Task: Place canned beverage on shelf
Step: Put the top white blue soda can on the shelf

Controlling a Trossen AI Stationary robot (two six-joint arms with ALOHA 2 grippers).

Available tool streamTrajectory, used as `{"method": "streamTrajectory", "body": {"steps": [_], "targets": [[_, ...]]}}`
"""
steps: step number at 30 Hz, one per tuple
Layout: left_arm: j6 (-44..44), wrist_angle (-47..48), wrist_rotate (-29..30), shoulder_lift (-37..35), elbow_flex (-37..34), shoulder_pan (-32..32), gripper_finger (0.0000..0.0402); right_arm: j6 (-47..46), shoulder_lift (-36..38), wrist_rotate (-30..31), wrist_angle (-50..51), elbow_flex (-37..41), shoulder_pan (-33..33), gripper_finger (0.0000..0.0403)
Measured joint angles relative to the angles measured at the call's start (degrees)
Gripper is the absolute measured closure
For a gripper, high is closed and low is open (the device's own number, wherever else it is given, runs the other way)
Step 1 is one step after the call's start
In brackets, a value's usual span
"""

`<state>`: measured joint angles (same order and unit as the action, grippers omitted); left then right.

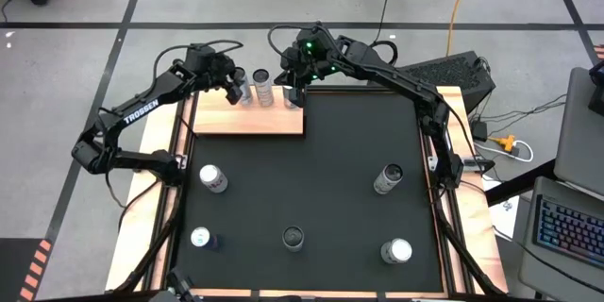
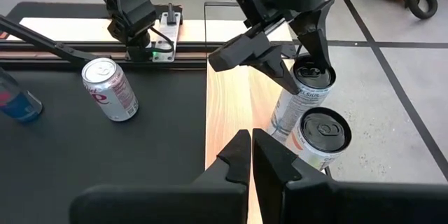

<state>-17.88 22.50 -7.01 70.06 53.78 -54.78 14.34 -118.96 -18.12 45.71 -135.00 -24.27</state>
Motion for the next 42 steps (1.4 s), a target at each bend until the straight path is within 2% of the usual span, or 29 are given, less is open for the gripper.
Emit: {"method": "streamTrajectory", "body": {"steps": [7,17,22,26,36,42], "targets": [[5.53,0.28,0.23,0.00,0.00,0.01,0.0141,-0.04,0.00,0.00,0.00,0.00,0.00,0.0403],[8.68,0.90,2.14,0.00,0.00,1.18,0.0141,-0.01,0.00,0.01,0.03,0.00,0.00,0.0403],[11.58,0.93,6.23,0.02,-0.04,3.49,0.0141,0.03,0.00,0.01,0.07,0.00,0.00,0.0403],[14.53,1.19,12.63,0.07,-0.07,5.38,0.0141,0.03,0.00,0.00,0.50,0.00,0.00,0.0403],[20.83,1.22,13.97,0.06,-0.07,8.87,0.0141,0.07,0.00,0.01,1.33,0.00,0.00,0.0403],[22.50,4.10,16.39,0.17,2.58,10.84,0.0141,0.28,0.00,0.01,1.43,0.00,0.00,0.0403]]}}
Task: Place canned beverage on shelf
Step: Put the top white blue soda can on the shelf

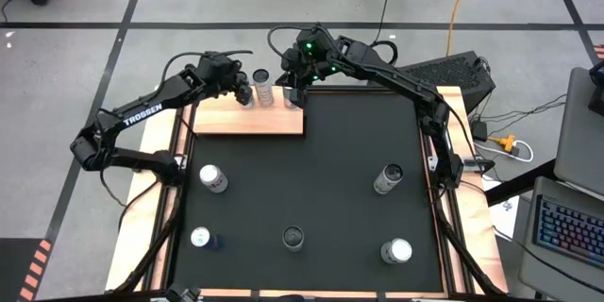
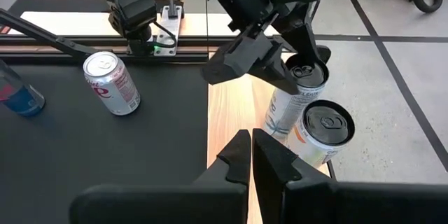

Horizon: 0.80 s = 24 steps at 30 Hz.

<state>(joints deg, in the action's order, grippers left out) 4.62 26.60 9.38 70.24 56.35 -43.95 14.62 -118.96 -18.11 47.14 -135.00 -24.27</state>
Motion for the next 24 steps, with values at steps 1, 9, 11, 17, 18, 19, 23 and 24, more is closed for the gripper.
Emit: {"method": "streamTrajectory", "body": {"steps": [1,9,11,17,18,19,23,24], "targets": [[0.15,0.85,0.51,0.01,0.50,0.28,0.0141,0.01,0.00,0.00,0.14,0.00,0.00,0.0403],[5.34,4.97,4.89,-0.02,1.93,1.45,0.0141,0.03,0.00,0.00,2.25,0.00,0.00,0.0403],[6.55,5.86,6.26,-0.06,1.96,1.39,0.0141,0.03,0.00,0.00,2.28,0.00,0.00,0.0403],[8.66,6.27,8.35,-0.07,1.97,1.38,0.0141,0.03,0.02,0.00,2.46,0.00,0.00,0.0403],[8.65,6.19,8.33,-0.07,1.97,1.38,0.0141,0.03,0.00,0.00,2.47,0.00,0.00,0.0403],[8.62,6.04,8.31,-0.07,1.97,1.38,0.0141,0.03,0.02,0.00,2.47,0.00,0.00,0.0403],[8.61,5.39,8.31,-0.07,1.97,1.38,0.0141,0.03,0.02,0.00,2.49,0.00,0.00,0.0403],[8.58,5.34,8.31,-0.07,1.97,1.38,0.0141,0.03,0.02,0.00,2.49,0.00,0.00,0.0403]]}}
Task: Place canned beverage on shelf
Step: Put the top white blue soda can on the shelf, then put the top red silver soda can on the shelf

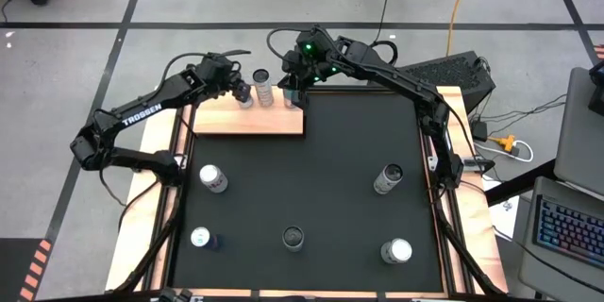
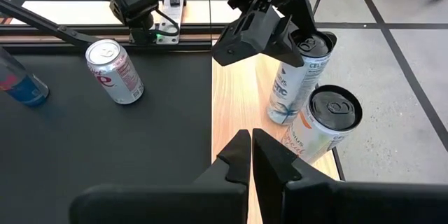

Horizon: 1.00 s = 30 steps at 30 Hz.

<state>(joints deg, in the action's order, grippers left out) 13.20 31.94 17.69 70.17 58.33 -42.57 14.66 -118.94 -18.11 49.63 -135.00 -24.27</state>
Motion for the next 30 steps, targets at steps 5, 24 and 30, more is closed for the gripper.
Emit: {"method": "streamTrajectory", "body": {"steps": [5,24,30], "targets": [[-1.68,-0.39,0.00,0.00,0.00,-0.02,0.0141,0.00,0.00,0.00,0.00,0.00,0.00,0.0403],[-5.65,-3.10,-0.64,-3.53,0.07,1.63,0.0141,0.26,0.27,0.50,0.15,0.00,-0.09,0.0403],[-9.83,-3.91,-2.89,-9.15,0.09,3.45,0.0141,2.59,1.48,3.40,0.99,-0.02,-0.37,0.0403]]}}
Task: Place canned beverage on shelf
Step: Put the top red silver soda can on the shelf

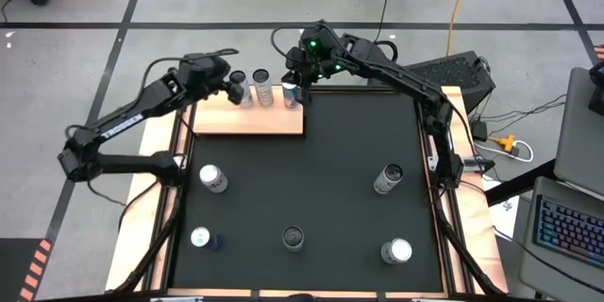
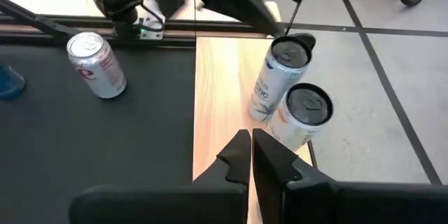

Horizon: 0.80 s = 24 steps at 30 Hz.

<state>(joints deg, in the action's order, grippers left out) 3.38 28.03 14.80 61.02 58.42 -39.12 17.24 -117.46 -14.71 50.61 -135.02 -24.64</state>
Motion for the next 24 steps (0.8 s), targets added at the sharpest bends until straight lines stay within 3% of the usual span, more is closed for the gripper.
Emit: {"method": "streamTrajectory", "body": {"steps": [5,10,13,18,24], "targets": [[-3.82,2.68,-6.65,-3.59,0.06,0.84,0.0141,-0.07,0.86,1.36,2.79,0.02,-0.02,0.0403],[-8.18,4.88,-8.73,-5.97,0.06,0.90,0.0141,-0.04,2.24,10.88,6.01,-0.01,1.03,0.0389],[-8.66,6.40,-9.07,-7.07,0.06,0.92,0.0141,-0.13,2.78,15.79,10.49,0.02,1.74,0.0365],[-8.24,9.46,-15.34,-8.40,0.06,1.03,0.0141,-2.94,3.16,20.61,19.46,-0.02,3.64,0.0310],[-8.22,11.79,-17.76,-8.95,0.06,1.12,0.0141,-9.09,3.09,20.95,31.47,0.00,5.89,0.0245]]}}
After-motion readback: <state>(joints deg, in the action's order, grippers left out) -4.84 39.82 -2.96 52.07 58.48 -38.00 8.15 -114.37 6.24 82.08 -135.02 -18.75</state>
